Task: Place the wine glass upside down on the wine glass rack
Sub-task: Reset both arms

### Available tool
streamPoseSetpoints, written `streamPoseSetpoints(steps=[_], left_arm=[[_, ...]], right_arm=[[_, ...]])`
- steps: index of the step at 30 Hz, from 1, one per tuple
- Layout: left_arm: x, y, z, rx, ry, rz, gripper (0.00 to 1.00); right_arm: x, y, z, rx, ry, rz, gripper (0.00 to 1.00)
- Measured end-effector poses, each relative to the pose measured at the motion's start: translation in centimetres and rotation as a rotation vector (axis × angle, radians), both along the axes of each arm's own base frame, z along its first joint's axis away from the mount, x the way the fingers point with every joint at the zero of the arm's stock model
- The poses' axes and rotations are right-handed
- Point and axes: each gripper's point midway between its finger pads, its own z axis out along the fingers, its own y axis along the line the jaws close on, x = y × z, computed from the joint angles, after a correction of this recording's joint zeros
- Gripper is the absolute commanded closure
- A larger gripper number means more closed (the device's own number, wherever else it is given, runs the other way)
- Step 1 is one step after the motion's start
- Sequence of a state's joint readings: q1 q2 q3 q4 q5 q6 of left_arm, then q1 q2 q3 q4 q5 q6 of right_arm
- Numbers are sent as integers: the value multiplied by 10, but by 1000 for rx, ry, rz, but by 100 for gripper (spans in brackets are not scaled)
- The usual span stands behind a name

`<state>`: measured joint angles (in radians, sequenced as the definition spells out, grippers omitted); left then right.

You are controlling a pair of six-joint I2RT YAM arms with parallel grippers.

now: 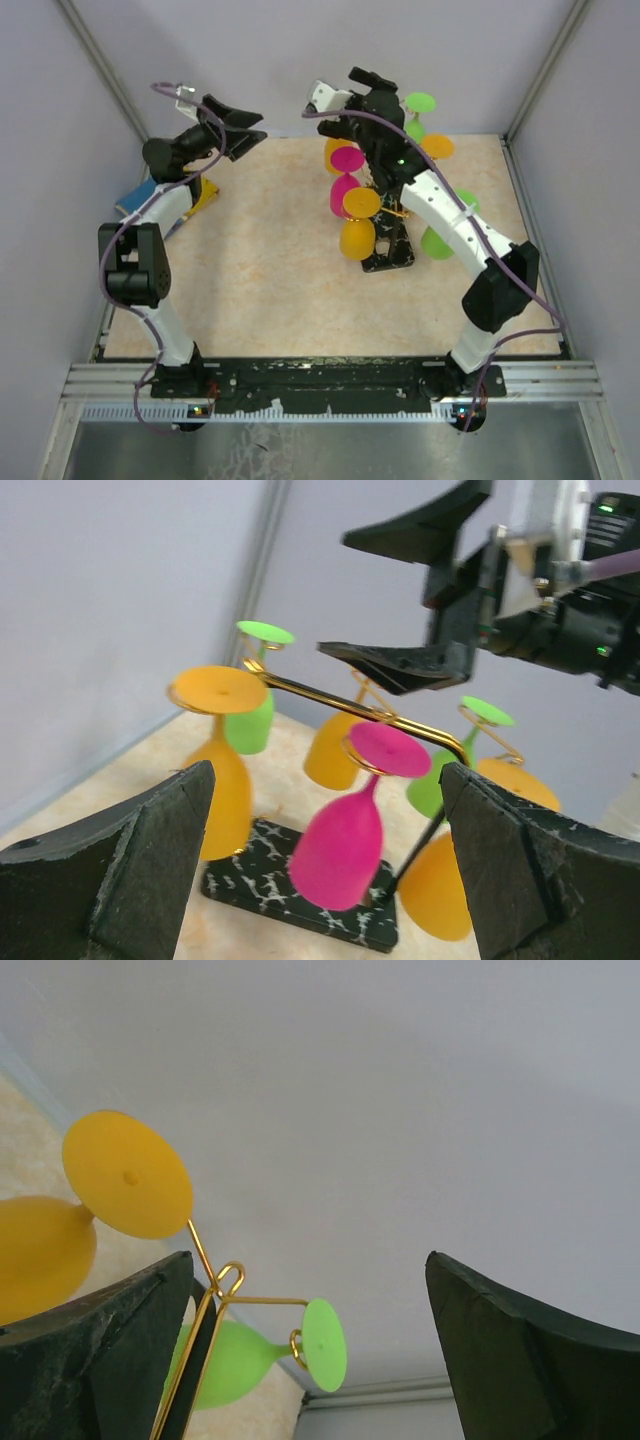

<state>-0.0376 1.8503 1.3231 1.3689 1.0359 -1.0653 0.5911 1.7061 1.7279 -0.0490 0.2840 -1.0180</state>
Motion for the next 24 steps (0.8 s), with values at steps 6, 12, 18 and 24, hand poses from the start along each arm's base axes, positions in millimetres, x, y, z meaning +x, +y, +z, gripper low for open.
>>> streamPoseSetpoints(steps=[6, 12, 18, 24], left_arm=[[43, 8, 12, 74, 12, 164, 0], [74, 30, 31, 132, 61, 405, 0], [88, 65, 38, 171, 143, 670, 0], [85, 87, 37, 194, 196, 804, 0]], right_arm=[[9, -22, -5, 154, 48, -51, 1], [11, -55, 6, 314, 61, -112, 1], [1, -78, 33, 438, 6, -119, 1], [-4, -80, 34, 460, -10, -90, 1]])
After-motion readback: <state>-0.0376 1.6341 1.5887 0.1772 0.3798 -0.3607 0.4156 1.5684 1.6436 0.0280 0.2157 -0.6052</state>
